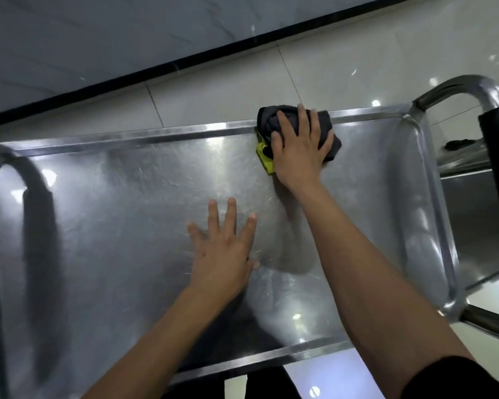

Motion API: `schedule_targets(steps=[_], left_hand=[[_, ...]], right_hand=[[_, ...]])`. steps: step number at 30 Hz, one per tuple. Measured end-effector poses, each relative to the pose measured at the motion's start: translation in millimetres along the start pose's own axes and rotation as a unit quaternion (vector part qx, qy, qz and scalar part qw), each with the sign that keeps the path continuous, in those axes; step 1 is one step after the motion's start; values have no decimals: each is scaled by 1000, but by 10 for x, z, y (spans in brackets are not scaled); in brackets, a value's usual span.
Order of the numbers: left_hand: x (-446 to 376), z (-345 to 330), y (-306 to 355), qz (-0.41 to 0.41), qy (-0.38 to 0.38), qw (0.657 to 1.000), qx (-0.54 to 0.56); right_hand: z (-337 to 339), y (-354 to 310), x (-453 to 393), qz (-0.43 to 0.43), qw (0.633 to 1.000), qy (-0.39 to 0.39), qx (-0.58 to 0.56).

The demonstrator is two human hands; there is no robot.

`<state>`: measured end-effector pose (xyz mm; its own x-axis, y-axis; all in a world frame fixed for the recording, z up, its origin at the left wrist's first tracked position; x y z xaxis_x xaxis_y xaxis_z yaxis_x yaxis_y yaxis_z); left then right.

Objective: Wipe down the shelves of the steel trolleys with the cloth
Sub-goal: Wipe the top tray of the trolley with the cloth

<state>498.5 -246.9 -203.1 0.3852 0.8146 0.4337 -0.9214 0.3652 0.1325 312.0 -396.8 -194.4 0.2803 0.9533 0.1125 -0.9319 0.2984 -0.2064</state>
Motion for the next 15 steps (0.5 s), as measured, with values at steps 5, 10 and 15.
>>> schedule_targets(steps=[5, 10, 15], left_hand=[[-19, -65, 4, 3, -4, 1000, -4], [-34, -85, -18, 4, -5, 1000, -1], [21, -22, -98, 22, 16, 1000, 14]], right_hand=[[8, 78, 274, 36, 999, -15, 2], [-52, 234, 1087, 57, 998, -22, 7], [-145, 434, 2042, 66, 997, -33, 12]])
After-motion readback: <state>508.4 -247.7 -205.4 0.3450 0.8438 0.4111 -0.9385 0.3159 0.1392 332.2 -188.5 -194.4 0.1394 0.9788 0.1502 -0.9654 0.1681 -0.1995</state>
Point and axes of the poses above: each hand's wrist, its own x-axis away from the middle knuckle, its own z-axis out of the back of the hand, y = z × x, the point moved 9 cm from there along -x, towards the middle knuckle, and after that the axes turned 4 degrees about z, right-handed, at the moved point
